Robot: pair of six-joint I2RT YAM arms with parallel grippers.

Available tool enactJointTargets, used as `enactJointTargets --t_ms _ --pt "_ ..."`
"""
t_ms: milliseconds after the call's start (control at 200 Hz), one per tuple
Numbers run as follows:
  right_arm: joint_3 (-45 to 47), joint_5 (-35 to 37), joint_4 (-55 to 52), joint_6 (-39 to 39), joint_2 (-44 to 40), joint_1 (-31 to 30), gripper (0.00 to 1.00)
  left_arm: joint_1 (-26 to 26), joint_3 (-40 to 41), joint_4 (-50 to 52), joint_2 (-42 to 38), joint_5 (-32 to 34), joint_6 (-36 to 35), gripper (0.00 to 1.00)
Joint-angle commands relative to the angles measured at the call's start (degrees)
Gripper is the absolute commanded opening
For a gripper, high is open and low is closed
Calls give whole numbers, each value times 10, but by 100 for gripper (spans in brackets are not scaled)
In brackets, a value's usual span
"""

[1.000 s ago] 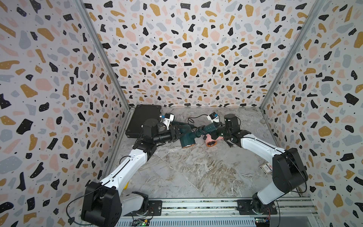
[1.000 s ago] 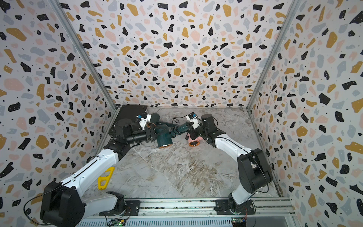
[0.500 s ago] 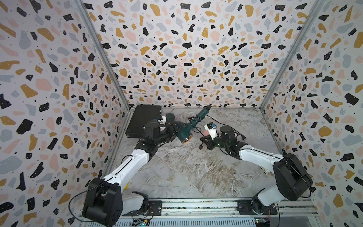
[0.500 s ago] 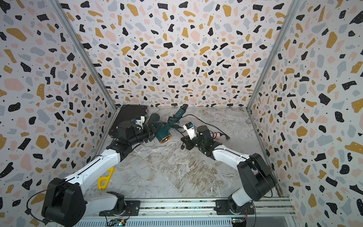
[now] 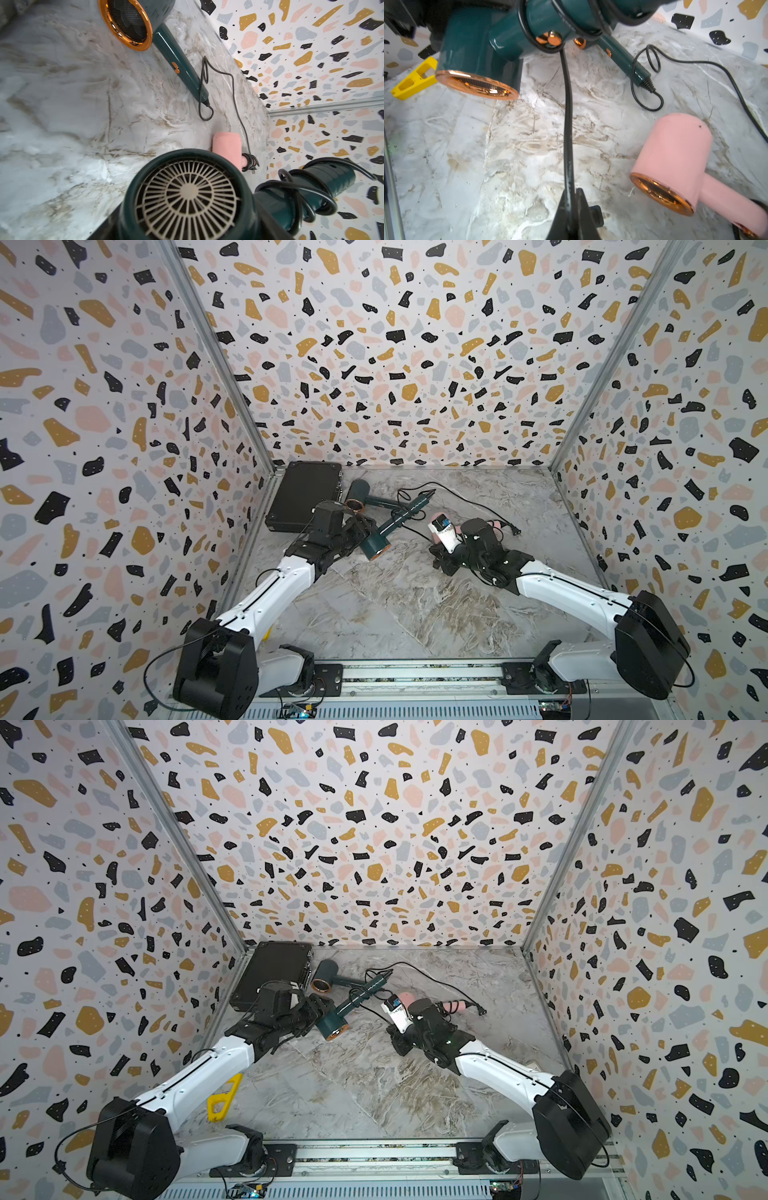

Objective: Wrap the cord around the hair dryer
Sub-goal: Wrap the power cord around the hair dryer.

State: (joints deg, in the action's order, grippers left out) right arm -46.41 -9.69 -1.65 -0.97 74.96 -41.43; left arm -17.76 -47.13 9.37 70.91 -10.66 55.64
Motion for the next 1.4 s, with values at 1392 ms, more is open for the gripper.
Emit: enactJointTargets --t_ms 1392 --pt "-175 -36 -249 38 -20 -33 0 34 -62 138 12 244 -173 0"
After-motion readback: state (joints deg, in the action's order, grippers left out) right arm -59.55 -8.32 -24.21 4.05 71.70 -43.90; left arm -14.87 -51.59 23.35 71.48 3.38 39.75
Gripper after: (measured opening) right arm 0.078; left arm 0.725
